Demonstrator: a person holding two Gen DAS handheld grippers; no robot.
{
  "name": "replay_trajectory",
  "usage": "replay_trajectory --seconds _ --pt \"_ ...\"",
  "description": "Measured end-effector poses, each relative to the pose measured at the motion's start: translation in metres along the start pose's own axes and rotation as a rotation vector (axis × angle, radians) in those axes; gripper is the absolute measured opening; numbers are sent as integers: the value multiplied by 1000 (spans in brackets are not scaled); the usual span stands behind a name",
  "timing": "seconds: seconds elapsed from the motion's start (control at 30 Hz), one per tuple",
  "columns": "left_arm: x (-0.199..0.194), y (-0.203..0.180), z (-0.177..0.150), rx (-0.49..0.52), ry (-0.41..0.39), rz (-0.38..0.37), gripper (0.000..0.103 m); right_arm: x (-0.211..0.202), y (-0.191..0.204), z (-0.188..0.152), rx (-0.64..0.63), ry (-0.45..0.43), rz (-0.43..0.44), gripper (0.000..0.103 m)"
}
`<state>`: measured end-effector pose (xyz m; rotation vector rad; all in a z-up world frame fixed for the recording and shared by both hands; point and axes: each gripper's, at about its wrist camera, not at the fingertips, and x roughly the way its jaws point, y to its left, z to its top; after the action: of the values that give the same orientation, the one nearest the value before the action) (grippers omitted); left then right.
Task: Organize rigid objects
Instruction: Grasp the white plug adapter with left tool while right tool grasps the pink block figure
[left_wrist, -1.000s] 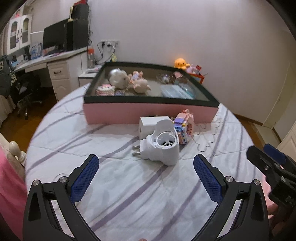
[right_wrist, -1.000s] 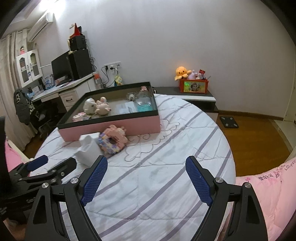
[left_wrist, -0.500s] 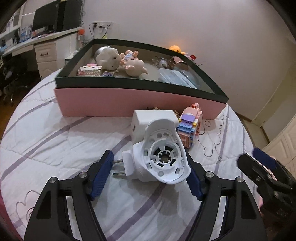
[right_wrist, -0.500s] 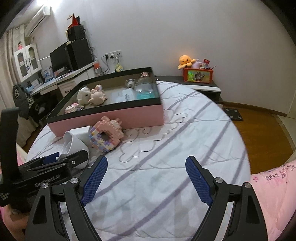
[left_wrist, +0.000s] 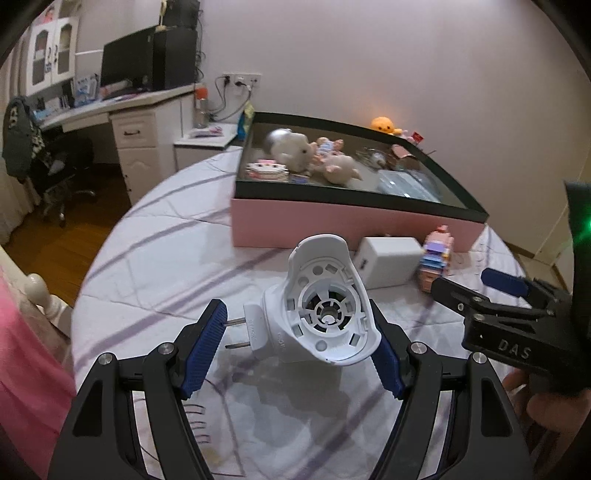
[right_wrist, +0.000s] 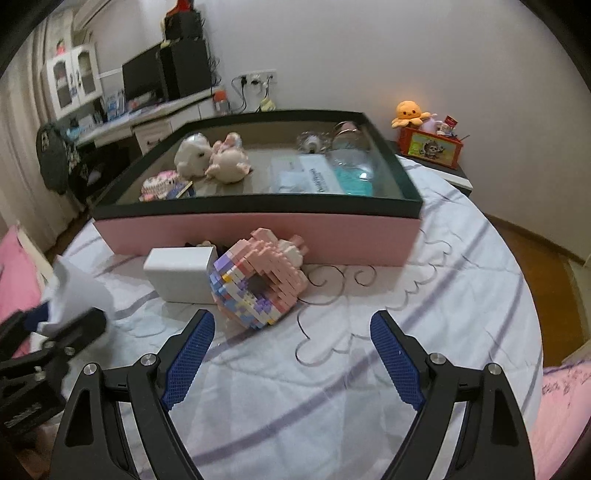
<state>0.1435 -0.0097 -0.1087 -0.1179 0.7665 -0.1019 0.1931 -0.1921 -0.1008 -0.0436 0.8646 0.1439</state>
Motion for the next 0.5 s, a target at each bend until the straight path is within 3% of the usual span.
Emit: replay_trajectory --seconds 0.13,0.23,0.3,0.33,0.5 --pt "8 8 -2 -27 21 -24 74 17 7 9 -57 18 -8 88" --pt "10 10 -2 -34 26 -40 74 25 4 12 -63 34 46 87" --pt "11 11 -2 -39 27 -46 74 24 0 10 -45 29 112 77" --pt "11 11 -2 -42 28 -48 74 22 0 7 -41 26 141 64" --pt "11 9 -3 -35 27 -52 74 9 3 -2 -19 3 162 63"
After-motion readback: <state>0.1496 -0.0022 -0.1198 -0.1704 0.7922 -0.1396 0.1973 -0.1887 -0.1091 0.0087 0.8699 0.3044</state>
